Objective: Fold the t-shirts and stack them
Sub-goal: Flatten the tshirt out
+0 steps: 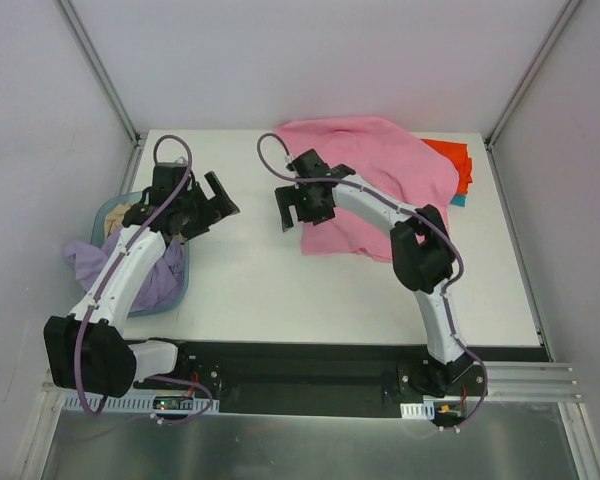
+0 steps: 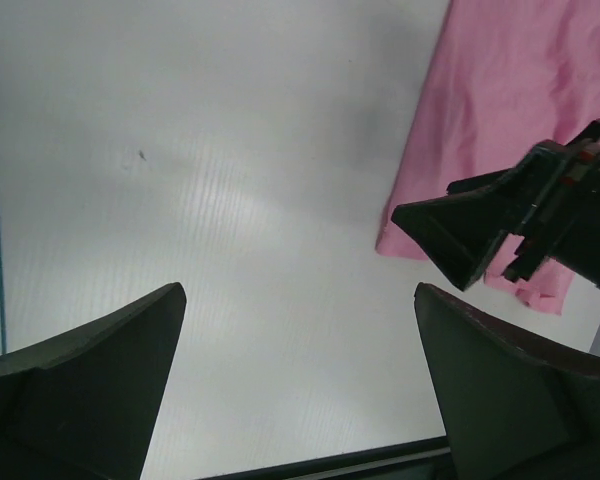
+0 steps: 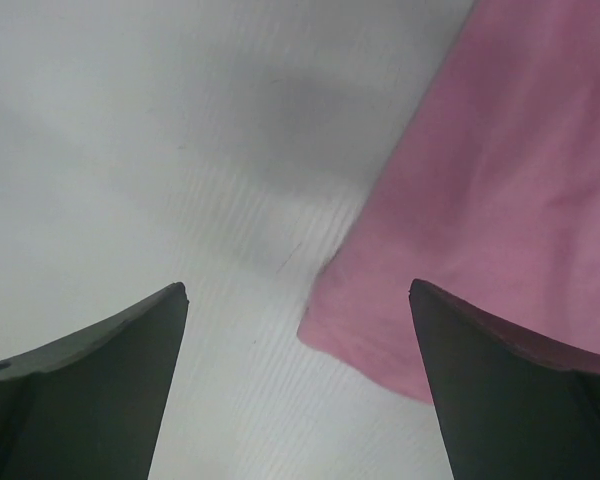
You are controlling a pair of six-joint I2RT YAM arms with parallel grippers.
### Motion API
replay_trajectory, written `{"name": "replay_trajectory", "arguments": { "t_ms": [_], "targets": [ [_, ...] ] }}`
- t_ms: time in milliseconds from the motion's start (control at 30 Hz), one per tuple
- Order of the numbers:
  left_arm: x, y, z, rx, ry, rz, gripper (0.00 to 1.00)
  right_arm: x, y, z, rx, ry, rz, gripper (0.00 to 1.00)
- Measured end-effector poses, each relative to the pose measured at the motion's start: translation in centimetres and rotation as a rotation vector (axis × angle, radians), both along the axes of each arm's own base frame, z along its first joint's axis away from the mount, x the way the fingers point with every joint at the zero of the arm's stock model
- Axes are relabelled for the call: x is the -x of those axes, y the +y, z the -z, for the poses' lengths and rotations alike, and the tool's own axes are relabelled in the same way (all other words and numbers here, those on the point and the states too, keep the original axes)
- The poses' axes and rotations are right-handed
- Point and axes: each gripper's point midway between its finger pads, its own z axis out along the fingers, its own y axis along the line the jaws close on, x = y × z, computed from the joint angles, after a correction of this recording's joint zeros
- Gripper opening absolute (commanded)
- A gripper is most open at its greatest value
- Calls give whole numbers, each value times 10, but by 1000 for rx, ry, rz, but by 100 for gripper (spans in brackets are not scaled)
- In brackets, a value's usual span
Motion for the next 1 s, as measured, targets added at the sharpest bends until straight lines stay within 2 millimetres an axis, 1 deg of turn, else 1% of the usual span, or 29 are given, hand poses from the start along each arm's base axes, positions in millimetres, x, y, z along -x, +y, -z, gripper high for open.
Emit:
{"name": "replay_trajectory", "arguments": {
  "t_ms": [67,167,233,267,300,367,467,500,533,567,600,667,700,733,767,800,833,933,1000],
  "targets": [
    [0,7,1,-14,1,-25,99,1,2,27,31,51,-2,97],
    [4,15,3,-27,6,-48,99,12,0,55,69,116,-11,97],
    [6,18,2,-36,7,-60,99,16,4,56,63,113,-23,97],
    [6,20,2,-37,8,-66,99,22,7,57,57,111,-36,97],
    [6,20,3,-39,9,-68,99,31,7,58,61,108,-54,97],
    [6,23,3,-43,12,-77,99,56,5,59,67,115,-89,97],
    [6,27,4,-51,16,-90,99,117,-10,61,85,153,-167,97],
    [6,27,5,-53,18,-92,99,146,-20,61,95,184,-201,97],
    [6,27,5,-53,21,-92,99,169,-28,61,103,211,-228,97],
    [6,27,6,-54,25,-92,99,198,-38,62,115,241,-258,97],
    [5,27,6,-53,28,-91,99,230,-50,61,131,273,-295,97],
    [1,26,7,-51,39,-87,99,287,-78,58,180,353,-346,97],
    [-2,23,7,-43,46,-79,99,313,-94,54,212,393,-364,97],
    [-6,20,8,-35,56,-69,99,331,-112,47,246,425,-364,97],
    [-9,17,9,-23,66,-57,99,336,-122,39,263,433,-346,97],
    [-14,13,10,-12,76,-44,99,337,-134,30,284,422,-313,97],
    [-18,9,12,-2,88,-31,99,332,-142,18,286,395,-272,97],
    [-29,-5,19,13,124,10,99,303,-156,-16,238,297,-136,97],
    [-38,-23,21,17,139,62,99,270,-166,-36,179,228,2,97]
  ]
}}
